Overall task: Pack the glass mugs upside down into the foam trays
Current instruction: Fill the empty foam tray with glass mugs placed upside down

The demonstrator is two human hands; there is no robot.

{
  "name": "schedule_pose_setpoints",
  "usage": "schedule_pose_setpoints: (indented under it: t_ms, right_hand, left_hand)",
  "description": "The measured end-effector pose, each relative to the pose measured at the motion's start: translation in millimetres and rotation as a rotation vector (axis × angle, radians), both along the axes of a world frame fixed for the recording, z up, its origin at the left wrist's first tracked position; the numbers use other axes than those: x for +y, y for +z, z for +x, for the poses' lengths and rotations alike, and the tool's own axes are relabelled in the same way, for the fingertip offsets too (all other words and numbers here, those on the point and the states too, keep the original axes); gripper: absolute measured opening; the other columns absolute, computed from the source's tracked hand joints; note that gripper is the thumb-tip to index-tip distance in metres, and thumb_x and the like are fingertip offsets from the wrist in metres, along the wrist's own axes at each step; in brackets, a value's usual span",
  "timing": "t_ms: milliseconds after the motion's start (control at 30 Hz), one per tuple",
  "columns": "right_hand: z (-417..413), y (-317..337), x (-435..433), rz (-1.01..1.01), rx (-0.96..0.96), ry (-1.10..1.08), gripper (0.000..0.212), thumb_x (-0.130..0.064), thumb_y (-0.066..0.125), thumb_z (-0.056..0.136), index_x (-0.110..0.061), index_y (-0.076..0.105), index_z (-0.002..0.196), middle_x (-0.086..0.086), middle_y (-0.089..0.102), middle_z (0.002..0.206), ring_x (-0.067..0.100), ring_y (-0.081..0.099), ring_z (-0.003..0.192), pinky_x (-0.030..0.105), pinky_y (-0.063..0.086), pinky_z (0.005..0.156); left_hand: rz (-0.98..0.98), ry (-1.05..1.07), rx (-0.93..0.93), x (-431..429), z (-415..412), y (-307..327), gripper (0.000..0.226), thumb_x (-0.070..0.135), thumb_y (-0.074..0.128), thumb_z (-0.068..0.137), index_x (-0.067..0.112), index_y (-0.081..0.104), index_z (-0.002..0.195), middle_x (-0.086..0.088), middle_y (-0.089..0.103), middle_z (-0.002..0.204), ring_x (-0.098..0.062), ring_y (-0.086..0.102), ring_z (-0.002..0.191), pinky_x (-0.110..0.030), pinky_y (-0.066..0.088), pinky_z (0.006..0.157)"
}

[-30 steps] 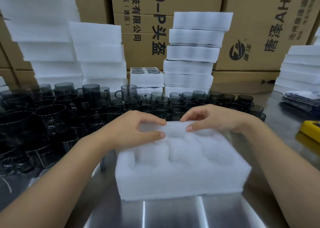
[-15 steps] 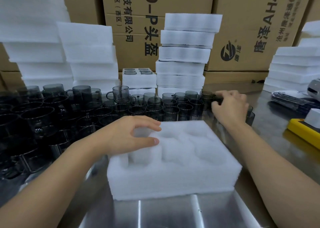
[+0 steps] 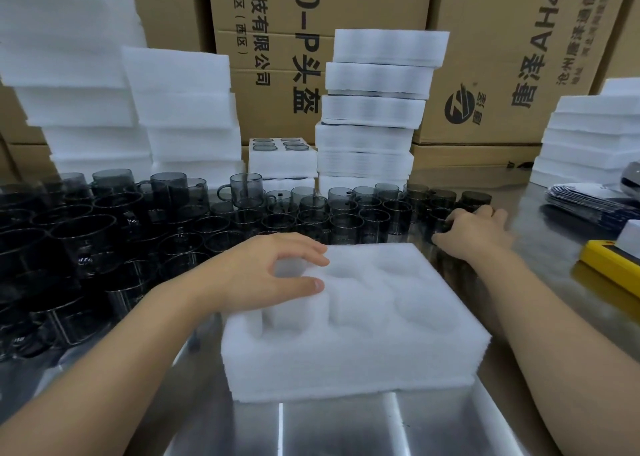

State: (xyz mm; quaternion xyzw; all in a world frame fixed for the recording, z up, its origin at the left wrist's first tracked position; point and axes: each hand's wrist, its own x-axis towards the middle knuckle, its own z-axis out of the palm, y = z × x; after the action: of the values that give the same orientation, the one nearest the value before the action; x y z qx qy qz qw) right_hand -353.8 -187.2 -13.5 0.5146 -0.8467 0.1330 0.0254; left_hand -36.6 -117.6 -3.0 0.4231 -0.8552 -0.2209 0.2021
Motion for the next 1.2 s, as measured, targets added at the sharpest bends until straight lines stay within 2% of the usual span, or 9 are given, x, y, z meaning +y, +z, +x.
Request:
schedule_pose_setpoints:
  t_ms: [167,400,600,733,833,900,1000,1100,1200]
  right_hand:
    - [22.8,-0.4,1.1,-0.004,-0.036,0.164,0.053,-0.052,0.060,0.082,-0.034,0.049,0.131,0.011,0.039,0.136,0.032,0.025,0.130,0.045,0.033,0.099]
    - [33.9,0.5,6.6,-0.038,-0.117,0.318,0.066,-0.055,0.069,0.079,-0.021,0.050,0.132,0.016,0.040,0.132,0.034,0.030,0.125,0.041,0.034,0.102]
    - [25.0,12.6,11.3,-0.011,-0.172,0.321,0.073,-0.033,0.077,0.077,-0.014,0.044,0.140,0.017,0.030,0.140,0.034,0.038,0.124,0.039,0.042,0.096]
    - [27.1,17.8,12.3,0.011,-0.140,0.306,0.076,-0.030,0.078,0.075,-0.009,0.045,0.140,0.017,0.033,0.143,0.035,0.044,0.123,0.039,0.045,0.096]
    - [28.6,22.6,16.4,-0.103,-0.150,0.297,0.069,-0.027,0.075,0.076,-0.012,0.048,0.138,0.018,0.042,0.136,0.034,0.047,0.119,0.037,0.046,0.093]
    - [29.7,29.1,21.5,-0.235,-0.170,0.287,0.062,-0.029,0.073,0.078,-0.011,0.052,0.134,0.014,0.055,0.124,0.028,0.054,0.107,0.032,0.047,0.083]
    - [35.8,40.6,31.6,-0.400,-0.306,0.319,0.055,-0.036,0.075,0.078,-0.015,0.057,0.126,0.001,0.060,0.099,0.014,0.053,0.081,0.022,0.042,0.064]
    - [50.1,48.4,43.6,-0.499,-0.480,0.466,0.058,-0.049,0.079,0.070,-0.026,0.058,0.120,-0.013,0.059,0.103,0.007,0.054,0.089,0.015,0.036,0.063]
    - [75.0,52.1,58.1,-0.548,-0.727,0.646,0.056,-0.054,0.081,0.062,-0.034,0.060,0.110,-0.019,0.064,0.099,-0.003,0.061,0.090,0.016,0.044,0.066]
  left_hand:
    - [-0.003,-0.003,-0.005,-0.4,-0.3,-0.2,0.028,0.050,0.065,0.081,0.048,0.064,0.110,0.043,0.045,0.126,0.020,0.036,0.122,-0.016,0.026,0.103]
    - [-0.010,-0.009,-0.009,-0.5,0.0,0.0,0.029,0.054,0.063,0.080,0.050,0.063,0.108,0.045,0.045,0.126,0.020,0.036,0.122,-0.016,0.026,0.103]
    - [-0.012,-0.009,-0.013,0.3,-0.6,0.9,0.029,0.055,0.062,0.080,0.051,0.063,0.108,0.044,0.045,0.126,0.021,0.036,0.121,-0.016,0.026,0.103]
    - [-0.011,-0.008,-0.011,1.5,-1.3,1.3,0.039,0.063,0.058,0.073,0.049,0.063,0.110,0.043,0.045,0.126,0.020,0.036,0.122,-0.017,0.026,0.104]
    - [-0.015,-0.004,-0.011,1.5,-1.2,1.6,0.034,0.057,0.062,0.078,0.048,0.063,0.110,0.041,0.046,0.128,0.019,0.036,0.123,-0.017,0.025,0.104]
    - [-0.006,0.000,-0.011,1.3,-1.1,1.5,0.030,0.053,0.064,0.080,0.049,0.063,0.110,0.042,0.045,0.128,0.019,0.035,0.123,-0.015,0.024,0.103]
    - [-0.003,-0.006,-0.016,1.2,-1.1,1.2,0.029,0.051,0.064,0.081,0.050,0.063,0.110,0.042,0.045,0.128,0.019,0.035,0.123,-0.013,0.023,0.101]
    - [0.003,-0.009,-0.019,1.3,-1.7,2.3,0.029,0.051,0.064,0.082,0.050,0.062,0.111,0.042,0.044,0.128,0.020,0.035,0.123,-0.012,0.024,0.100]
    - [0.020,-0.005,-0.004,0.4,-1.4,3.2,0.034,0.051,0.065,0.081,0.052,0.060,0.115,0.042,0.046,0.127,0.020,0.036,0.122,-0.011,0.026,0.100]
